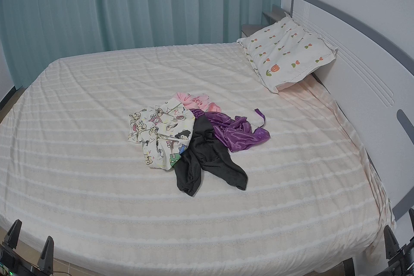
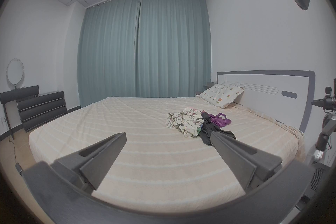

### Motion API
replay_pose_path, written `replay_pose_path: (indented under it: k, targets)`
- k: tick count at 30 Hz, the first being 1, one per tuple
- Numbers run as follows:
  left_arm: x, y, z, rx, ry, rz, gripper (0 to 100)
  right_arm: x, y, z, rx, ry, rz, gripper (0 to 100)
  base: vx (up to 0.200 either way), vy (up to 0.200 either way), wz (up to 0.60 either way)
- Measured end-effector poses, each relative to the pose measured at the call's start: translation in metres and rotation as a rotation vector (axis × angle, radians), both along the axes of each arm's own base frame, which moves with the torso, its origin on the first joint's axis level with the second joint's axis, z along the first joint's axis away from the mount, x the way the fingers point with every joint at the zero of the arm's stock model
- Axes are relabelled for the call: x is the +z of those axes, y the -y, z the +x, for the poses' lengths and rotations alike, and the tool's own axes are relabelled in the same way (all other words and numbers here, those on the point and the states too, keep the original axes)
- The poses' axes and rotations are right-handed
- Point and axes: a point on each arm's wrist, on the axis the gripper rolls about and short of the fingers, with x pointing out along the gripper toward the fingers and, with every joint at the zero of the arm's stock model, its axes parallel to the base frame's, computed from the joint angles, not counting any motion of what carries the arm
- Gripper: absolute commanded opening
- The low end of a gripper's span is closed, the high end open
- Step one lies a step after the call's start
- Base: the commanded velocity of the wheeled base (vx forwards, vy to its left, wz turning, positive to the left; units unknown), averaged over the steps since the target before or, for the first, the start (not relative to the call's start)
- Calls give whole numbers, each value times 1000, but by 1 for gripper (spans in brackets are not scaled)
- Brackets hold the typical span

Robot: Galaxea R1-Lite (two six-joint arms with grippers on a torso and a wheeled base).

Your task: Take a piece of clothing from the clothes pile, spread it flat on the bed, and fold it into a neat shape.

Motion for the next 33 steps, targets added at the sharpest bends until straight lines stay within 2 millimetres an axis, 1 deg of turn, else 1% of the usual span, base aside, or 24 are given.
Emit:
replay_pose_path:
  k: [3, 5, 10, 14, 19, 23, 27, 33]
  targets:
    - [0, 0, 0, 0, 0, 0, 100, 0, 0, 0, 1, 0, 7, 100, 0, 0, 0]
    - [0, 0, 0, 0, 0, 0, 100, 7, 0, -1, 5, 10, 16, 100, 0, 0, 0]
    - [0, 0, 0, 0, 0, 0, 100, 43, -1, -1, 59, 26, 45, 100, 0, 0, 0]
    - [0, 0, 0, 0, 0, 0, 100, 63, -3, 13, 116, -43, 91, 100, 0, 0, 0]
    - [0, 0, 0, 0, 0, 0, 100, 78, -4, 47, 171, -167, 147, 100, 0, 0, 0]
    - [0, 0, 0, 0, 0, 0, 100, 81, -7, 79, 215, -271, 191, 100, 0, 0, 0]
    - [0, 0, 0, 0, 0, 0, 100, 81, -13, 114, 266, -366, 239, 100, 0, 0, 0]
    - [0, 0, 0, 0, 0, 0, 100, 71, -32, 169, 320, -489, 289, 100, 0, 0, 0]
